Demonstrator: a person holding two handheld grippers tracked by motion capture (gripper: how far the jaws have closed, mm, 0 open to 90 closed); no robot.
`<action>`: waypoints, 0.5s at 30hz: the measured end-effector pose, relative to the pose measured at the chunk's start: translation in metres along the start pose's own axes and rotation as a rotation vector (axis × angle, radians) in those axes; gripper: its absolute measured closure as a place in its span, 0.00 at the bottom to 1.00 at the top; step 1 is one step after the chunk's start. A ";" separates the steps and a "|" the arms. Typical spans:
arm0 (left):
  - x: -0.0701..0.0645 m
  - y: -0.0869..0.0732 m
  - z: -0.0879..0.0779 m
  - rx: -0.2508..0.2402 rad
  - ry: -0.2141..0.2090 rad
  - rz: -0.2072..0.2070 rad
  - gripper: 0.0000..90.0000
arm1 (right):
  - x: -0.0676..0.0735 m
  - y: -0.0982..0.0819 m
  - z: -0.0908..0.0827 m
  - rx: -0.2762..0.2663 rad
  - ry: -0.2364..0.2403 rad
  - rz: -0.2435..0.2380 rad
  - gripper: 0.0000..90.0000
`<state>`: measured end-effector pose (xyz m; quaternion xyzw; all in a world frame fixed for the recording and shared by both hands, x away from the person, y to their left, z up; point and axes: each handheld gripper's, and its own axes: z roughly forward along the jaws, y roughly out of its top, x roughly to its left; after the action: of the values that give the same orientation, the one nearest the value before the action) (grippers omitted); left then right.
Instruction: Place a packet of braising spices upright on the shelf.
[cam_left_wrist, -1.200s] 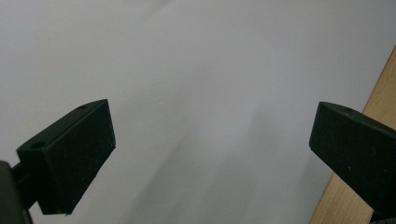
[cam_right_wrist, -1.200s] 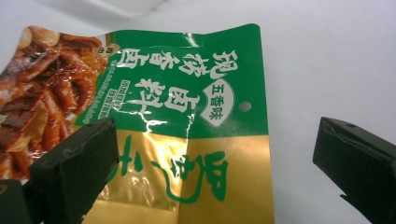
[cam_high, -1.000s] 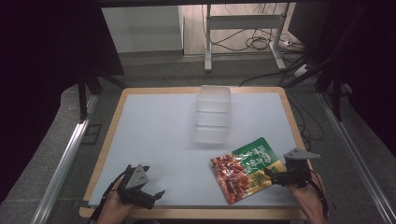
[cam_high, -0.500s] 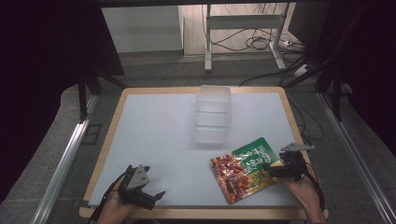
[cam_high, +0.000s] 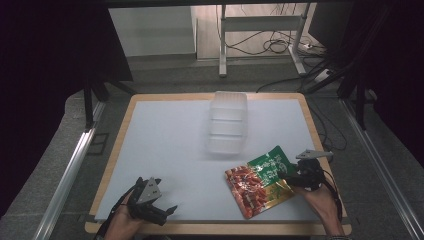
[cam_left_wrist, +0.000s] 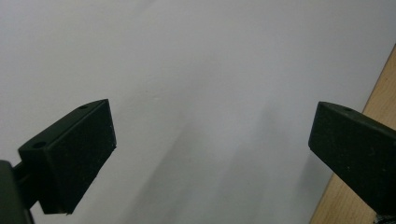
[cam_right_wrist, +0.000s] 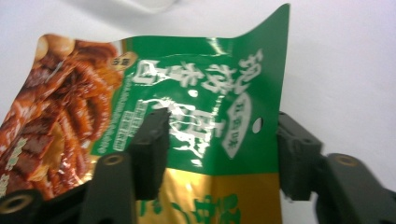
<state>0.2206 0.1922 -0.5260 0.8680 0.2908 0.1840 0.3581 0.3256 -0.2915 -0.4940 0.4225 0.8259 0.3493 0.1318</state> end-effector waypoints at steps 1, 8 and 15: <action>0.000 0.000 0.000 0.000 -0.001 0.001 0.01 | 0.003 0.001 0.002 0.013 -0.010 -0.022 0.54; -0.001 0.000 0.001 0.006 0.002 0.010 0.01 | 0.010 0.005 0.016 0.094 -0.068 -0.075 0.76; -0.001 0.001 0.000 0.001 0.009 0.007 0.01 | 0.008 0.006 0.015 0.096 -0.091 -0.068 0.99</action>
<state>0.2201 0.1913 -0.5255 0.8683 0.2893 0.1894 0.3558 0.3319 -0.2755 -0.5004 0.4156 0.8487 0.2849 0.1607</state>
